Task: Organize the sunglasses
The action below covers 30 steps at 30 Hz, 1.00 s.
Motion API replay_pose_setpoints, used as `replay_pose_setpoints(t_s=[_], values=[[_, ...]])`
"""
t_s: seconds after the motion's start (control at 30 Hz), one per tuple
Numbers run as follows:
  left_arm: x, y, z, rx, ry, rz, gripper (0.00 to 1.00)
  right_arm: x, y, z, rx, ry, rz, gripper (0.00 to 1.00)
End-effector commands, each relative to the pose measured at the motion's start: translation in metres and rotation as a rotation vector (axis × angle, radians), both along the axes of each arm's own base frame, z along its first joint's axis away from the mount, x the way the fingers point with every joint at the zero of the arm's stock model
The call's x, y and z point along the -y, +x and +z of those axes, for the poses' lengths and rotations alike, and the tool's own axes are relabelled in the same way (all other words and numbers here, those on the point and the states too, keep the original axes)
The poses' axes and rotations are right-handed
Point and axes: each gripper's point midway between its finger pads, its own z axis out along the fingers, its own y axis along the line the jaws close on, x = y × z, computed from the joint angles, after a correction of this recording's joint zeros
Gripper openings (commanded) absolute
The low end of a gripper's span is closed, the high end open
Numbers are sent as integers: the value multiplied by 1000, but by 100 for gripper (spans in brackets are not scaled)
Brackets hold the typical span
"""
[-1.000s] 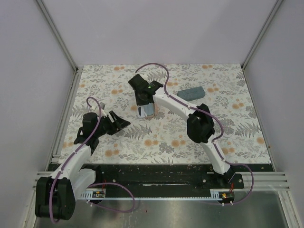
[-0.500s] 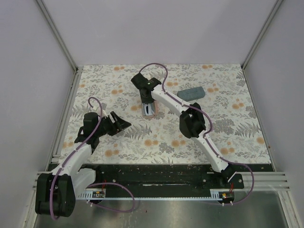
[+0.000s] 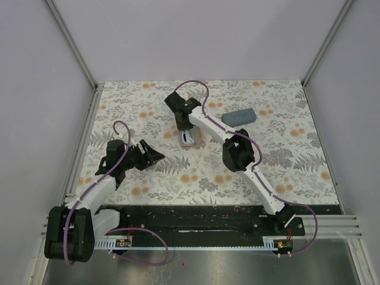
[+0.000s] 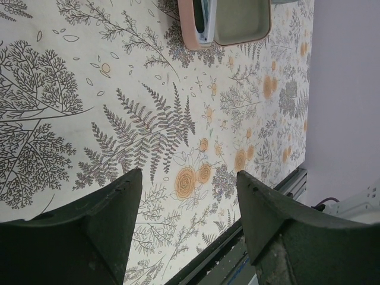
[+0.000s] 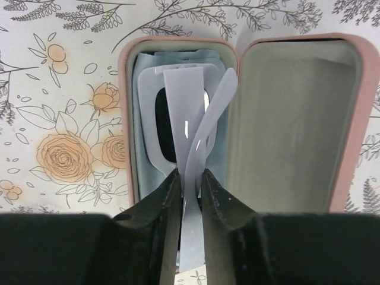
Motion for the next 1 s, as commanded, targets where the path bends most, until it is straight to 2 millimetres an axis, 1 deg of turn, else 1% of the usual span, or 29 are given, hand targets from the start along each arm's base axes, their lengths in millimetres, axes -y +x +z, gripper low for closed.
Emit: replay_pose_setpoints(t_s=[0.0, 0.1, 0.23, 0.3, 0.37, 0.47, 0.53, 0.57, 0.6, 0.63, 0.7, 0.73, 0.77, 0.8, 0.83, 0.97], values=[[3, 12, 15, 79, -13, -27, 68, -14, 7, 15, 25, 72, 21, 31], [3, 13, 13, 74, -11, -25, 68, -16, 5, 30, 32, 97, 32, 33], [1, 20, 10, 69, -4, -11, 68, -16, 1, 45, 35, 120, 32, 41], [2, 27, 9, 69, -11, -5, 68, -17, -1, 56, 40, 139, 36, 42], [3, 34, 9, 73, -23, 6, 64, -15, -4, 71, 53, 151, 36, 42], [4, 49, 13, 90, -39, 19, 58, -11, -7, 92, 79, 163, 48, 42], [5, 61, 13, 94, -42, 34, 56, -8, -11, 112, 96, 193, 65, 42], [6, 69, 15, 103, -42, 35, 55, -9, -14, 119, 85, 224, 78, 42], [7, 75, 10, 85, -42, 37, 55, -12, -18, 128, 75, 270, 100, 43], [8, 83, 9, 85, -45, 39, 55, -15, -21, 139, 77, 320, 122, 43], [12, 98, 4, 73, -43, 38, 55, -15, -26, 151, 77, 392, 147, 47], [14, 105, 3, 71, -44, 37, 55, -13, -27, 156, 76, 428, 155, 48], [15, 112, -4, 52, -45, 36, 55, -8, -27, 162, 88, 456, 155, 48], [18, 119, -3, 48, -55, 28, 54, -2, -25, 169, 99, 493, 149, 48], [21, 125, -7, 38, -60, 26, 53, 5, -28, 162, 72, 520, 145, 48], [32, 148, -12, 27, -46, 28, 47, 38, -19, 170, 88, 649, 98, 45]])
